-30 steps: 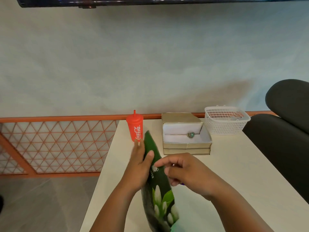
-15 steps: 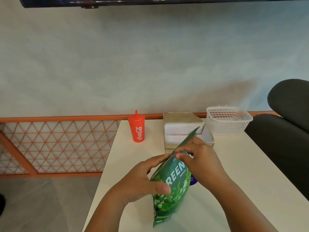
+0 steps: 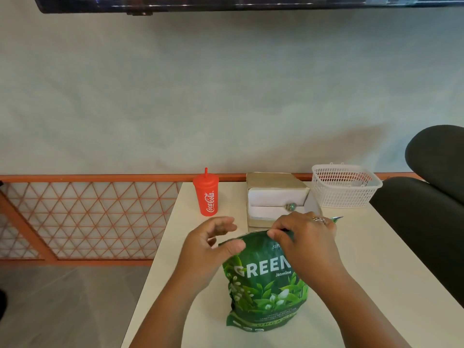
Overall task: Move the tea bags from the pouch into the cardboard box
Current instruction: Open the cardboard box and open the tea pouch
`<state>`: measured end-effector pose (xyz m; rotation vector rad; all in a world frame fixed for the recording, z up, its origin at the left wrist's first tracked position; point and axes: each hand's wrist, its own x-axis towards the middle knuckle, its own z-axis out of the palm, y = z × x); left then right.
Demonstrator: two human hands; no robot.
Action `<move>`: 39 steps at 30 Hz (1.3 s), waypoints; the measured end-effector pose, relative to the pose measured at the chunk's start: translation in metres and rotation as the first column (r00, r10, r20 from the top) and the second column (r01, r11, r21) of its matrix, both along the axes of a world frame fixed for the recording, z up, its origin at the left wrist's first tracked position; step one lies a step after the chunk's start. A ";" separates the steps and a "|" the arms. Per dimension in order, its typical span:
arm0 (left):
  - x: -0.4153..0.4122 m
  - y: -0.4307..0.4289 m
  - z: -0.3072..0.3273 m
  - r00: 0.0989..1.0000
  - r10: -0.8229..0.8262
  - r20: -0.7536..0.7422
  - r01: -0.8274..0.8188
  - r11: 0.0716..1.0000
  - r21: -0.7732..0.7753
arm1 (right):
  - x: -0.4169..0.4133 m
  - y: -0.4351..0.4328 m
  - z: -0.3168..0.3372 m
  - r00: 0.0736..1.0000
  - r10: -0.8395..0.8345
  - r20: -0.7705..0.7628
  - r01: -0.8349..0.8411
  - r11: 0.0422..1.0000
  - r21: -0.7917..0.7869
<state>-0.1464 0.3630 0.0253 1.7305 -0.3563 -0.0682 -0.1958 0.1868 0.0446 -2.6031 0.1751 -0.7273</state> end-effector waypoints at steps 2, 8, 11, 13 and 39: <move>-0.003 -0.006 -0.006 0.999 0.036 0.025 -0.036 0.999 0.020 | 0.000 -0.001 -0.001 1.000 0.004 0.008 -0.004 1.000 -0.005; -0.006 -0.012 -0.002 0.993 0.113 0.031 -0.110 0.991 -0.079 | -0.003 -0.012 0.000 0.999 -0.017 0.037 0.017 1.000 0.002; 0.000 -0.012 0.005 0.979 0.194 -0.064 -0.203 0.964 -0.170 | -0.006 -0.023 0.007 0.998 -0.016 -0.060 0.019 0.999 0.046; 0.009 -0.009 0.011 0.961 0.252 -0.114 -0.271 0.940 -0.205 | -0.010 -0.031 0.009 0.990 0.019 -0.138 -0.006 0.996 0.092; 0.022 -0.009 0.033 0.974 0.113 0.198 -0.129 0.989 0.071 | -0.011 0.001 0.009 0.818 0.452 -0.356 -0.233 0.826 0.513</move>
